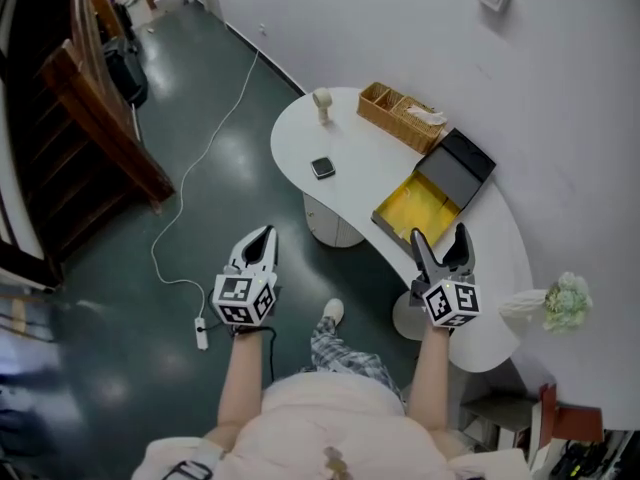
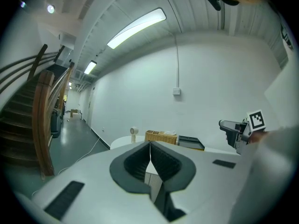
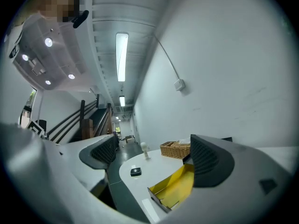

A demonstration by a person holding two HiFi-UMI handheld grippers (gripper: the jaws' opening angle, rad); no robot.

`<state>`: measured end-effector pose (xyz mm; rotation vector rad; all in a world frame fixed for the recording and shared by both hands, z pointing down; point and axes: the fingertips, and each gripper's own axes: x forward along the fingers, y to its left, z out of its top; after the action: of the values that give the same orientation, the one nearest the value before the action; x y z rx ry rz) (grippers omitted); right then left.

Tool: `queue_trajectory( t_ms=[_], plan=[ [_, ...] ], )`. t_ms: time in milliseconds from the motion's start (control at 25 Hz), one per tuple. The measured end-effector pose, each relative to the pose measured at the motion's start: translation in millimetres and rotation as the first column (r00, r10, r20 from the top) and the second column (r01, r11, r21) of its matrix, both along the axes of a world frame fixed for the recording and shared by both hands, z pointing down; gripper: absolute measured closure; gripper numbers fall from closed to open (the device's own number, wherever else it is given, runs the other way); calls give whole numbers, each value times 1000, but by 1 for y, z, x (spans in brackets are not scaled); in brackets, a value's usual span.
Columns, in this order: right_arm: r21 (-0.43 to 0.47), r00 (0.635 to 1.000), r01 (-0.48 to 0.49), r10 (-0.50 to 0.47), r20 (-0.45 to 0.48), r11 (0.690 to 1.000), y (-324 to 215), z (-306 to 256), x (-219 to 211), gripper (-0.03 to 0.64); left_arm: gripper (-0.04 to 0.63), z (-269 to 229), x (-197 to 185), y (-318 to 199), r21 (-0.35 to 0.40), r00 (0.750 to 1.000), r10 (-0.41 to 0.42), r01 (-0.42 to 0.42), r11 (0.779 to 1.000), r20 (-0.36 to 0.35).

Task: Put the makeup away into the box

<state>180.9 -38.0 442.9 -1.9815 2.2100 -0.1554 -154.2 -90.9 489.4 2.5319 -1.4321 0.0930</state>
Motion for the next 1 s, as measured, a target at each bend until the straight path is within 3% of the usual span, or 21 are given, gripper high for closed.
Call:
queue_trajectory(
  t_ms=[440, 760, 1000],
  plan=[
    [-46, 991, -134, 134, 0, 990, -104, 6, 68, 120, 568, -10, 86, -156, 21, 991, 136, -136, 991, -2],
    [-56, 976, -219, 220, 5, 974, -131, 1, 92, 120, 568, -13, 134, -204, 13, 967, 256, -256, 967, 1],
    [-71, 974, -226, 227, 0, 972, -156, 0, 92, 120, 568, -15, 142, -234, 14, 962, 275, -275, 961, 4]
  ],
)
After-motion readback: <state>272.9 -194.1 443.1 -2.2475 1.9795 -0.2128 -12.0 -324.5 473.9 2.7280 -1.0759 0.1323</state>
